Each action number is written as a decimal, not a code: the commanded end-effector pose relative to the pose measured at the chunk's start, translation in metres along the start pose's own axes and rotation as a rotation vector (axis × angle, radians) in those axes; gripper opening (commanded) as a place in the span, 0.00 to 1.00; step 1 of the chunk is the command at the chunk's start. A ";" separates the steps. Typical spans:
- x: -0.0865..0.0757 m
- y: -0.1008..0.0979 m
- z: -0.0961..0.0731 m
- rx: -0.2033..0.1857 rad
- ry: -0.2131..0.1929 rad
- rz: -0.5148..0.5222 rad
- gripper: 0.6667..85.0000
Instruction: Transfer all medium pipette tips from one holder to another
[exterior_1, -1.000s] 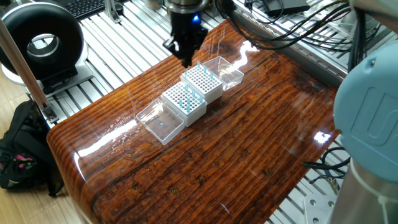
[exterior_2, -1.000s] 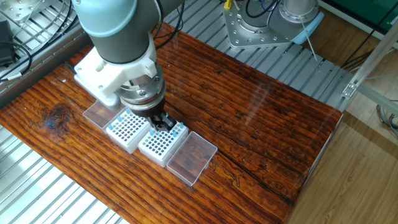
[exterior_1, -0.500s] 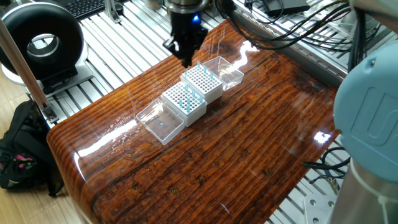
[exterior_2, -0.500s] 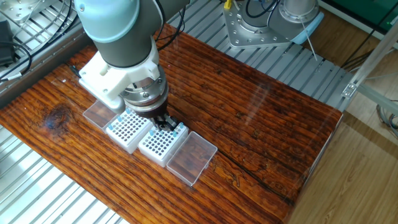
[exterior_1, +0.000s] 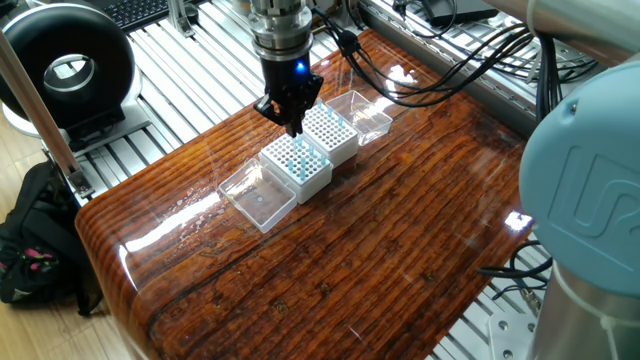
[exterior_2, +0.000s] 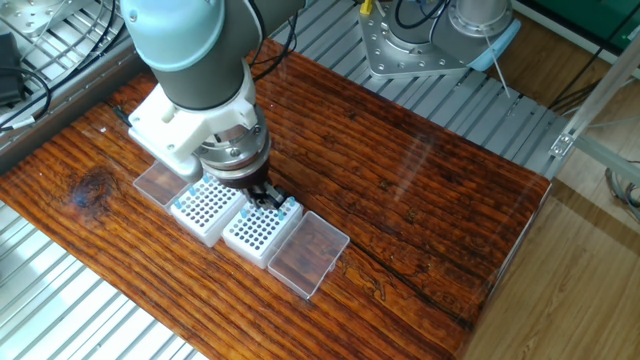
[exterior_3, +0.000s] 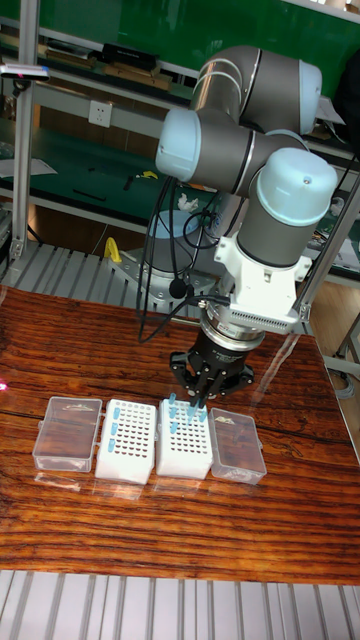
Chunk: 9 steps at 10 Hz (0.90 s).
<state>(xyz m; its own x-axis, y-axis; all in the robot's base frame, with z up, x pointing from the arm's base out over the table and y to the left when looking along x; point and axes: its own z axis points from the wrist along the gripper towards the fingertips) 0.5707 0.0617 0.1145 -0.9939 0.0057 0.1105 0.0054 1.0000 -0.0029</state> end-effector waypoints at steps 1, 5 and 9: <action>0.000 0.008 -0.002 -0.029 -0.003 0.005 0.06; -0.004 0.006 0.001 -0.023 -0.012 0.003 0.06; -0.005 0.007 0.004 -0.025 -0.011 0.004 0.06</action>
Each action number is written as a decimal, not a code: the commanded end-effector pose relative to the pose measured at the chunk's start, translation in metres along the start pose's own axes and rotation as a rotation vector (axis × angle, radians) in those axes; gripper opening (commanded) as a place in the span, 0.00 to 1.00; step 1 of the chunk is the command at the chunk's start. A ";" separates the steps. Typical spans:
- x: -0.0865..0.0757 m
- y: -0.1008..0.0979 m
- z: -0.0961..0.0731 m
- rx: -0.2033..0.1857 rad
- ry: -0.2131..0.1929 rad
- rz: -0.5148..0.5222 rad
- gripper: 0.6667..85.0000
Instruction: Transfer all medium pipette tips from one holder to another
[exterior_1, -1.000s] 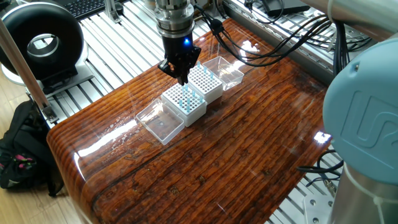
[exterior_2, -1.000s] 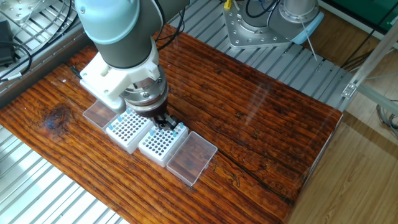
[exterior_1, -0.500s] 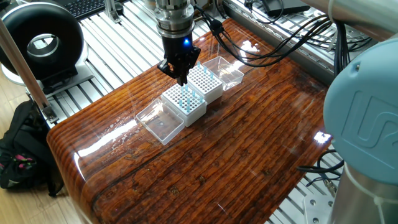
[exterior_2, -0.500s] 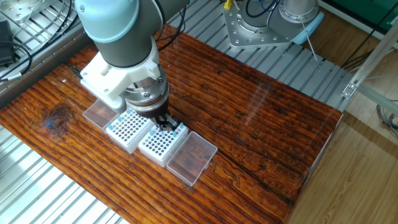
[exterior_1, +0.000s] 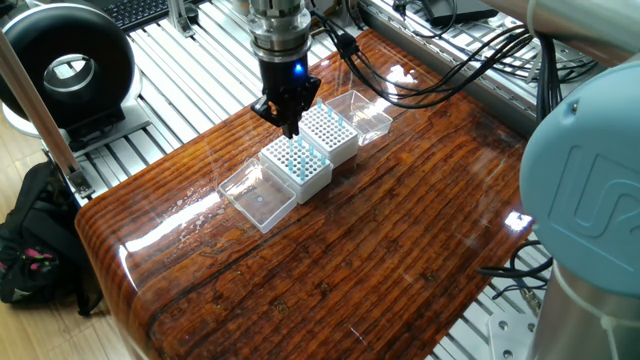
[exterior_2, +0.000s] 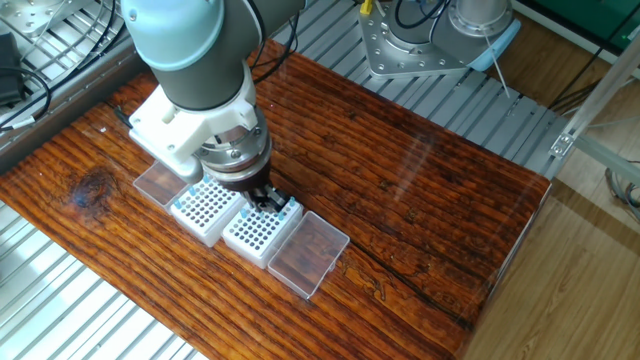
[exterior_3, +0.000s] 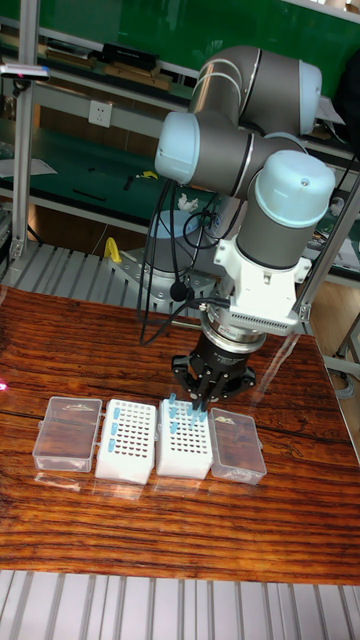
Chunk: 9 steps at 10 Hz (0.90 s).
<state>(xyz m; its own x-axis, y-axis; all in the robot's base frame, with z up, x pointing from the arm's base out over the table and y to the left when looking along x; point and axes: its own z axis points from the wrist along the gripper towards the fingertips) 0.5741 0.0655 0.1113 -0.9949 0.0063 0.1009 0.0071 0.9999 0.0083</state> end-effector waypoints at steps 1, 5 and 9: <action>-0.002 0.001 0.003 -0.009 -0.001 0.003 0.06; -0.003 0.003 0.004 -0.015 -0.002 -0.009 0.14; -0.004 0.002 0.005 -0.021 -0.005 -0.025 0.22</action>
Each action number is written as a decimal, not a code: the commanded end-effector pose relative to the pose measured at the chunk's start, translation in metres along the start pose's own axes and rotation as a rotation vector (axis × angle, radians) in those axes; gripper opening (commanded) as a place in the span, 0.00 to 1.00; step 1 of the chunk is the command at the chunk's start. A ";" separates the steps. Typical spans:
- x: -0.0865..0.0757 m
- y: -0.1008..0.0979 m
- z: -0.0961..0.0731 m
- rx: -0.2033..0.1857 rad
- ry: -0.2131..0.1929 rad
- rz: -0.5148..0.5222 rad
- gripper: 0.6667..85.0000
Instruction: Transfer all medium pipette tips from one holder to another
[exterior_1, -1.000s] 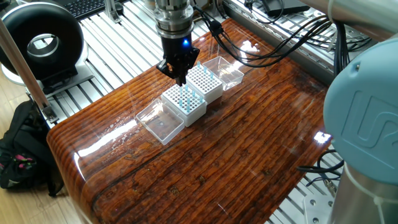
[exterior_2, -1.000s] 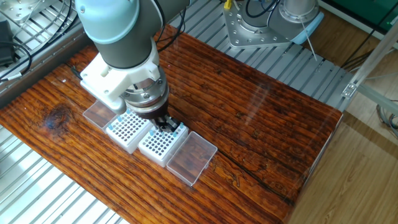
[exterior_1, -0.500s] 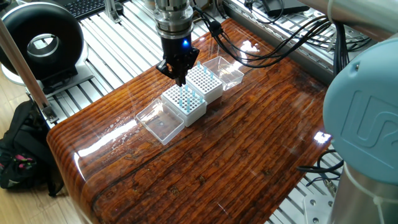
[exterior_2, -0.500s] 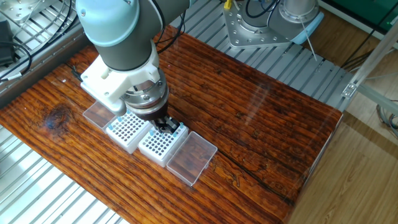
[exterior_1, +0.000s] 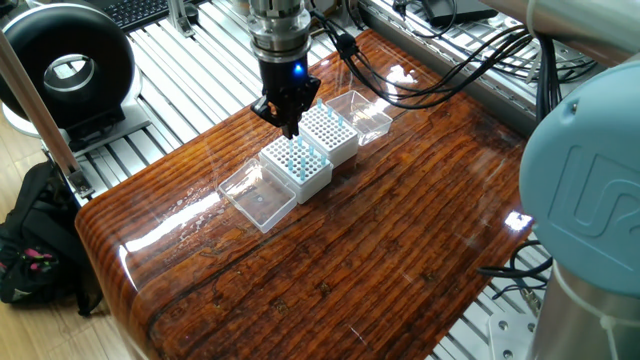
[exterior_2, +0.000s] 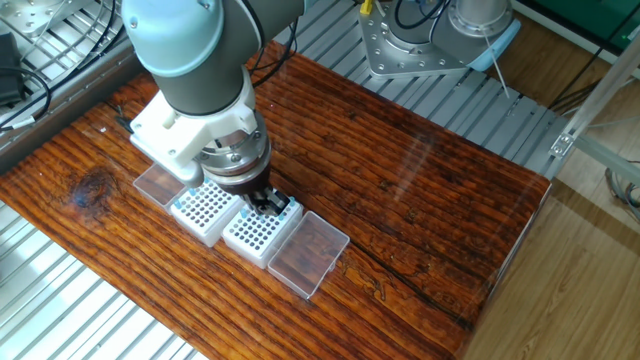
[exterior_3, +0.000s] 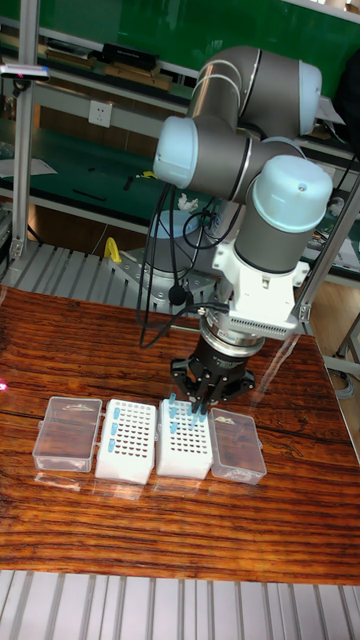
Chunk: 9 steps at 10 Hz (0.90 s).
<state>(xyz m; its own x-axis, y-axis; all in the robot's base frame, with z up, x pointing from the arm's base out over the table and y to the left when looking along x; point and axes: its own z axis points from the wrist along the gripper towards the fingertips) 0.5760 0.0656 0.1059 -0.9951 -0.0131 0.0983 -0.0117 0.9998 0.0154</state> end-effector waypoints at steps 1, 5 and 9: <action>-0.001 0.001 -0.001 -0.010 -0.003 -0.008 0.22; -0.002 -0.002 0.000 -0.005 -0.008 -0.012 0.22; -0.004 0.001 0.000 -0.019 -0.014 -0.018 0.22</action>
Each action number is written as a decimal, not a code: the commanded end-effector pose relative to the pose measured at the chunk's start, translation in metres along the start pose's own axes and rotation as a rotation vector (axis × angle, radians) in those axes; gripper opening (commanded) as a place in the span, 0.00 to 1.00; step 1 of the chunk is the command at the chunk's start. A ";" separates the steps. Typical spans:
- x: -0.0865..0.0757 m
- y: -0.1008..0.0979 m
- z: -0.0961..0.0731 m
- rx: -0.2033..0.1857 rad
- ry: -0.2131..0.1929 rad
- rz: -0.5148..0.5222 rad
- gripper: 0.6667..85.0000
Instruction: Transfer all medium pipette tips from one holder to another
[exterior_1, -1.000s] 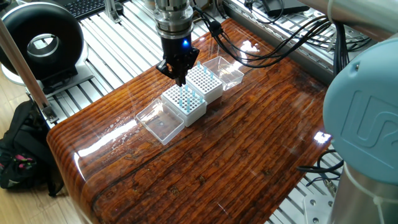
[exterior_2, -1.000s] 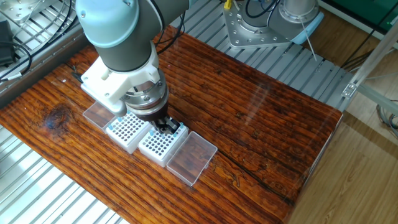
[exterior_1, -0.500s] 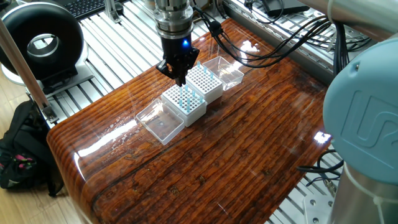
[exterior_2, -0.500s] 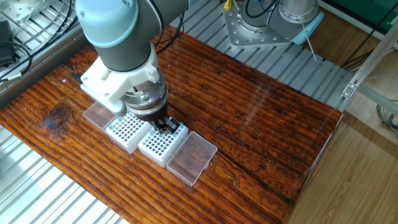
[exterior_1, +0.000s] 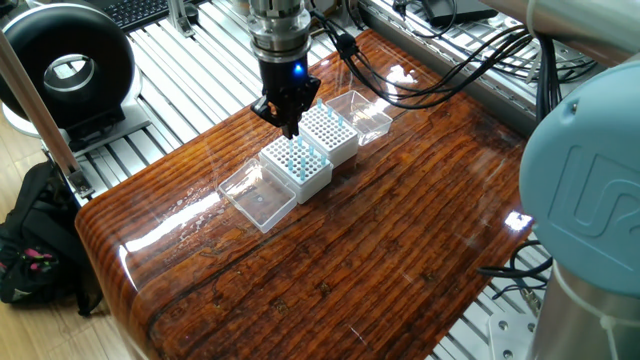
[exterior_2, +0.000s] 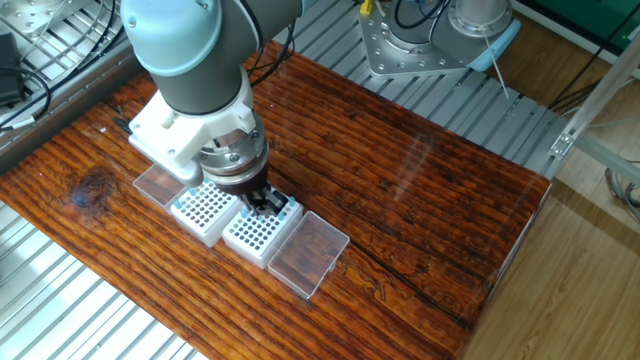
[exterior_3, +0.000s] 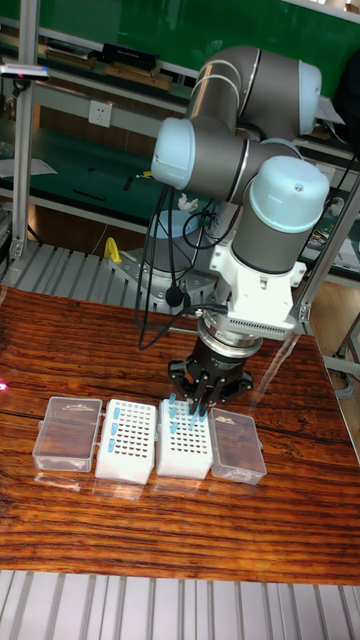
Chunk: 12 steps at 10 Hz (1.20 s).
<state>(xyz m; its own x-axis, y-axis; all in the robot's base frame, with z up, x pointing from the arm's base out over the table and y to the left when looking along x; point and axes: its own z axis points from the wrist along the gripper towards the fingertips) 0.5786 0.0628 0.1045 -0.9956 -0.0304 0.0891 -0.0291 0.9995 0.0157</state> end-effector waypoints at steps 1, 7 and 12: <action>-0.002 0.004 0.000 -0.021 -0.008 -0.003 0.22; -0.003 0.001 0.001 -0.018 -0.013 -0.003 0.25; -0.009 -0.019 -0.002 0.022 -0.019 -0.027 0.25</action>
<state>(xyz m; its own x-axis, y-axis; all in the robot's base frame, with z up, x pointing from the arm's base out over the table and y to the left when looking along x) 0.5834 0.0535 0.1030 -0.9961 -0.0456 0.0755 -0.0456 0.9990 0.0019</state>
